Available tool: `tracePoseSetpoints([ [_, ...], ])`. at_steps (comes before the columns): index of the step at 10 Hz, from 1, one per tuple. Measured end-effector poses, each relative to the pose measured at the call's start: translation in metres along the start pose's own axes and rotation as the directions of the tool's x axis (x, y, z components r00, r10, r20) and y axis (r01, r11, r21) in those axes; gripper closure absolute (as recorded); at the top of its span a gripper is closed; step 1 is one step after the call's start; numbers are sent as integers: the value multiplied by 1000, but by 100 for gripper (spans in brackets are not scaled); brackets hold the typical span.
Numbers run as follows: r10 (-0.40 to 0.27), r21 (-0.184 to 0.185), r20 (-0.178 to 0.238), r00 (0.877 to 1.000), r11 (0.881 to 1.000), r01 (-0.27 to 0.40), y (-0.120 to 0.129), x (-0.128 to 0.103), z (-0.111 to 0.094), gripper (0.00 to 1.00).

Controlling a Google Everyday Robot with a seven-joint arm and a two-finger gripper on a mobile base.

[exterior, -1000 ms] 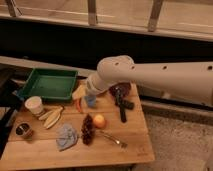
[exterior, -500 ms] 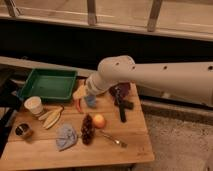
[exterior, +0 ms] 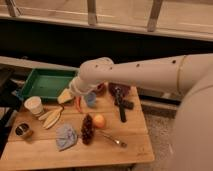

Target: Stack cups into tray

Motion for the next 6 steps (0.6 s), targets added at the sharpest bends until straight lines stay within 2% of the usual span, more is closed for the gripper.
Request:
tracePoseSetpoints([
  [2, -47, -45, -14, 999, 998, 46, 33, -18, 33, 29],
  [4, -80, -75, -17, 997, 994, 78, 55, -30, 54, 29],
  [6, -111, -93, 5, 994, 989, 111, 80, -40, 77, 29],
])
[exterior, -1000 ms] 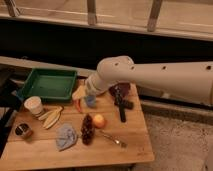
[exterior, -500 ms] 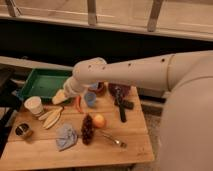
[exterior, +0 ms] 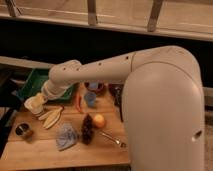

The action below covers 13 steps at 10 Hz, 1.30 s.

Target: Stack cups into tray

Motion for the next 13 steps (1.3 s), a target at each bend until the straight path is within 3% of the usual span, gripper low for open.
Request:
tracePoseSetpoints([
  [5, -5, 3, 1, 1000, 1000, 5, 2, -1, 3, 29],
  [6, -15, 12, -21, 1000, 1000, 15, 1, -1, 5, 29],
  [8, -32, 6, -102, 994, 999, 33, 14, 6, 26, 29],
  [10, -37, -22, -193, 980, 999, 33, 32, 26, 61, 29],
  [12, -38, -62, -243, 969, 998, 23, 46, 36, 86, 29],
  [13, -32, -75, -248, 968, 997, 14, 49, 37, 92, 29],
])
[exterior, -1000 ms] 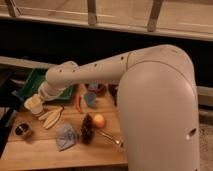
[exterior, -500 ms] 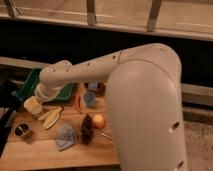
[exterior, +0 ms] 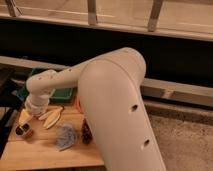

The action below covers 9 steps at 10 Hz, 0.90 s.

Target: Stack cups into tray

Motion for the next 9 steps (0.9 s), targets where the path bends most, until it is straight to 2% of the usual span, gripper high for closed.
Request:
tracePoseSetpoints([
  [5, 59, -68, 29, 998, 996, -57, 19, -27, 25, 29],
  [9, 55, -69, 27, 998, 996, -53, 19, -27, 27, 29],
])
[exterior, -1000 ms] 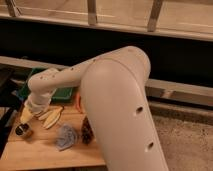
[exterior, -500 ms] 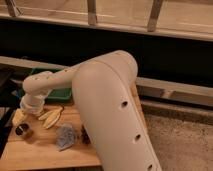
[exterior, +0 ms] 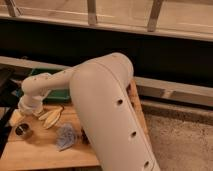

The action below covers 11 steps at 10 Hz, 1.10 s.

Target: Stack cups into tray

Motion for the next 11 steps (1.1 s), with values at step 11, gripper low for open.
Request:
tracePoseSetpoints([
  [11, 91, 105, -179, 980, 992, -73, -16, 15, 65, 29],
])
